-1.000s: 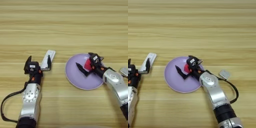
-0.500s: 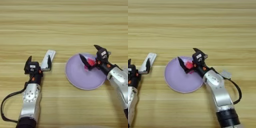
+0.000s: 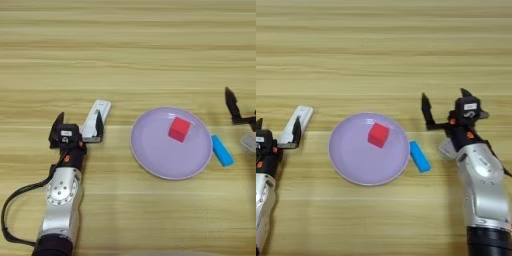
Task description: Move the objects on the table
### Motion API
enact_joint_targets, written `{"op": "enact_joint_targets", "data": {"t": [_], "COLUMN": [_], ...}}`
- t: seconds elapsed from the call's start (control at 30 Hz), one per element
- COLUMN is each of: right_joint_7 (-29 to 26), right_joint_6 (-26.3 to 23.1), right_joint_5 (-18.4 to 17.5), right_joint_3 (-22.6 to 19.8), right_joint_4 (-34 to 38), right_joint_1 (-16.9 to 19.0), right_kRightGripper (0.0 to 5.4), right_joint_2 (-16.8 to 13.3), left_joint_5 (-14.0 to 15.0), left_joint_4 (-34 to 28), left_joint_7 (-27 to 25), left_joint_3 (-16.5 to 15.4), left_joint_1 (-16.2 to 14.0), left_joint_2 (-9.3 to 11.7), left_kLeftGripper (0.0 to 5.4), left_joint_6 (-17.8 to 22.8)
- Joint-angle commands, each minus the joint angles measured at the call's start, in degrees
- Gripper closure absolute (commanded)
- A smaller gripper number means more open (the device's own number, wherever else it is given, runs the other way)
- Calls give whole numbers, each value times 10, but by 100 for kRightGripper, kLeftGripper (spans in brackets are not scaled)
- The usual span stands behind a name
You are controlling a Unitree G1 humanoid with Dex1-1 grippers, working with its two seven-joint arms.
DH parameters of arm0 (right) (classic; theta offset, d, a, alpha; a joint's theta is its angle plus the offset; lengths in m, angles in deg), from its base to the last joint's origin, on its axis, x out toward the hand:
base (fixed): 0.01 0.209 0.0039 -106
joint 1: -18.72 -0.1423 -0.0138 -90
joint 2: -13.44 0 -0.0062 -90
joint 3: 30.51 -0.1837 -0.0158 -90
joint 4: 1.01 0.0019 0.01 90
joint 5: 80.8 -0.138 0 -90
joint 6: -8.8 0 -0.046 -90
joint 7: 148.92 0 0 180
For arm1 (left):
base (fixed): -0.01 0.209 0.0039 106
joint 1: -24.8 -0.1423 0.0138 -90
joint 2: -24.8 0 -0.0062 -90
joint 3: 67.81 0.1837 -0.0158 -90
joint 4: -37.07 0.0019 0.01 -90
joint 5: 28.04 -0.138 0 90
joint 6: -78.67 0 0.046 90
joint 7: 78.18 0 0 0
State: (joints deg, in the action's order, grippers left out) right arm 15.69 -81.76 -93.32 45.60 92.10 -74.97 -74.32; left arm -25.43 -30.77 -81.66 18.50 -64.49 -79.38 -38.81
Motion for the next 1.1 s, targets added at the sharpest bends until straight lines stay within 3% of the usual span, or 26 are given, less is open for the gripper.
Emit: {"op": "enact_joint_targets", "data": {"t": [0.03,0.2,0.4,0.67,0.93,1.1], "right_joint_7": [16,22,27,28,31,35], "right_joint_6": [5,-6,-17,-21,-21,-20], "right_joint_5": [-2,-7,-18,-21,-19,-20], "right_joint_3": [-36,-52,-62,-55,-46,-43], "right_joint_4": [-28,-10,1,-3,2,9], "right_joint_1": [-6,-10,-9,-10,-3,4], "right_kRightGripper": [4,4,4,4,4,4], "right_joint_2": [-21,-35,-46,-37,-25,-16], "left_joint_5": [-4,-10,-11,-16,-11,-10], "left_joint_4": [2,-3,-50,-96,-142,-128], "left_joint_7": [-3,-6,-17,-39,-64,-76], "left_joint_3": [2,5,9,22,36,31], "left_joint_1": [-3,-8,-30,-50,-65,-55], "left_joint_2": [4,9,25,42,49,63], "left_kLeftGripper": [0,0,0,0,0,0], "left_joint_6": [9,23,76,155,186,212]}}
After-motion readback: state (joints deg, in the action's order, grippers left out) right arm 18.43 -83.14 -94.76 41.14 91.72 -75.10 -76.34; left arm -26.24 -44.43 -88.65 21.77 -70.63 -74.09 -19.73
